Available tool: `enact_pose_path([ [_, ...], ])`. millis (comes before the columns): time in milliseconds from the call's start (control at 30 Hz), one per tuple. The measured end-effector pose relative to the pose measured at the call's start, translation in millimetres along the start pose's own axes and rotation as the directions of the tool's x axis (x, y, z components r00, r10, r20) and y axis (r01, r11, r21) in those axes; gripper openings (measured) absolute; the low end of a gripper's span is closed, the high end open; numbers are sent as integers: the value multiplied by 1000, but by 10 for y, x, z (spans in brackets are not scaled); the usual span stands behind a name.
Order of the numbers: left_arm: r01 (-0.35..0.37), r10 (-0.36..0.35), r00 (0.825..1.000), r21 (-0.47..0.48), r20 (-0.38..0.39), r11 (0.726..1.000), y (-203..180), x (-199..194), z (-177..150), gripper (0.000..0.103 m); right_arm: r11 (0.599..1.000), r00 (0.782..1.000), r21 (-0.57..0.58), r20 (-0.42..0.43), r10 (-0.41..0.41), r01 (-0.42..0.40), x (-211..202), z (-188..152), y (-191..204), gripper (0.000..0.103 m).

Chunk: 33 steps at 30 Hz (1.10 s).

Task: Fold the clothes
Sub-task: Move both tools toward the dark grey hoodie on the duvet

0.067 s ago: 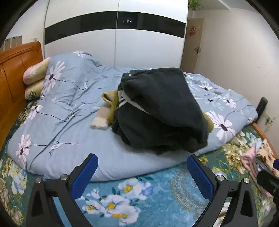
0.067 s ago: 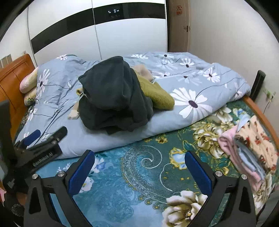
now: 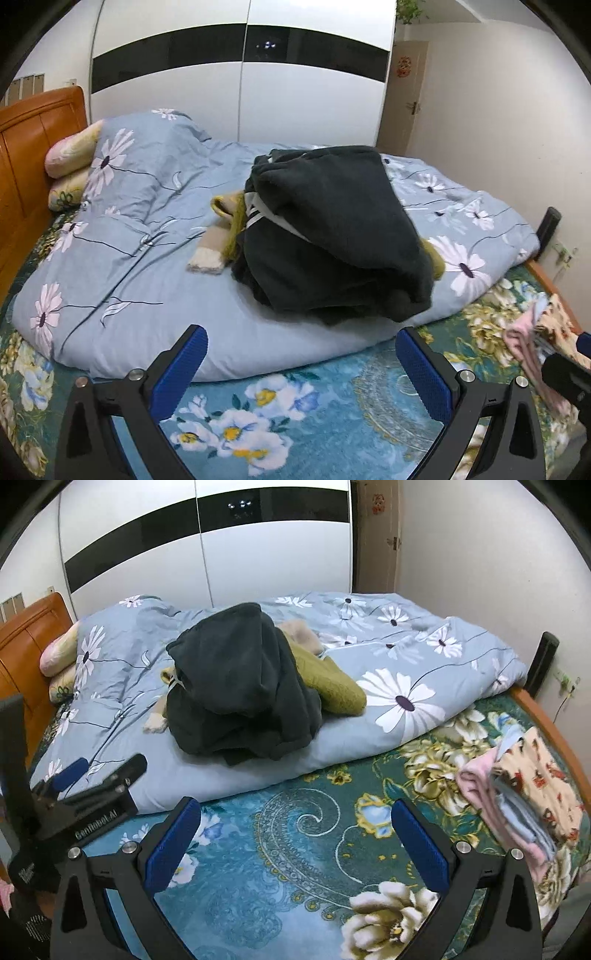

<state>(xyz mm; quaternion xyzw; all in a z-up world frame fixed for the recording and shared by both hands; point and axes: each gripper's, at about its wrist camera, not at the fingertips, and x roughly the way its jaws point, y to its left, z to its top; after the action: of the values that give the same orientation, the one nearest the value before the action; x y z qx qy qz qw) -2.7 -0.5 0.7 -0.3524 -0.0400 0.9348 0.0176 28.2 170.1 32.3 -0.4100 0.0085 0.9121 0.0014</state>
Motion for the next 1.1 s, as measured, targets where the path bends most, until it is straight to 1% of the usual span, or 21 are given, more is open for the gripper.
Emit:
enact_pose_path([
  [100, -7, 6, 1000, 28, 11, 1000, -56, 45, -5, 103, 1000, 1000, 18, 10, -5, 5, -91, -32, 31, 103],
  [200, 46, -50, 997, 56, 64, 997, -34, -178, -164, 103, 999, 1000, 36, 21, -11, 10, -181, -65, 61, 103],
  [267, 76, -79, 996, 71, 38, 995, -33, -319, -156, 103, 999, 1000, 48, 28, -14, 13, -242, -87, 81, 103],
  [533, 111, -110, 994, 105, -11, 988, 188, -416, -22, 103, 995, 998, 97, 55, -30, 25, -484, -173, 163, 103],
  [633, 107, -106, 994, 95, -12, 990, 252, -427, 61, 103, 997, 997, 72, 63, -40, 35, -557, -155, 254, 103],
  [767, 94, -95, 995, 93, 2, 991, 301, -465, 196, 103, 996, 996, 81, 83, -40, 33, -643, -60, 258, 103],
  [867, 67, -68, 998, 85, 11, 994, 317, -455, 320, 103, 996, 995, 88, 91, -30, 22, -635, 77, 232, 103],
  [967, 64, -65, 998, 47, 25, 997, 341, -442, 450, 103, 997, 995, 73, 101, -12, 5, -562, 191, 215, 103],
  [1033, 79, -80, 996, 39, 28, 996, 334, -418, 527, 103, 998, 995, 69, 99, 3, -10, -466, 272, 209, 103],
  [1100, 76, -77, 996, 41, 36, 996, 301, -374, 605, 103, 998, 995, 62, 94, 17, -23, -363, 348, 207, 103],
])
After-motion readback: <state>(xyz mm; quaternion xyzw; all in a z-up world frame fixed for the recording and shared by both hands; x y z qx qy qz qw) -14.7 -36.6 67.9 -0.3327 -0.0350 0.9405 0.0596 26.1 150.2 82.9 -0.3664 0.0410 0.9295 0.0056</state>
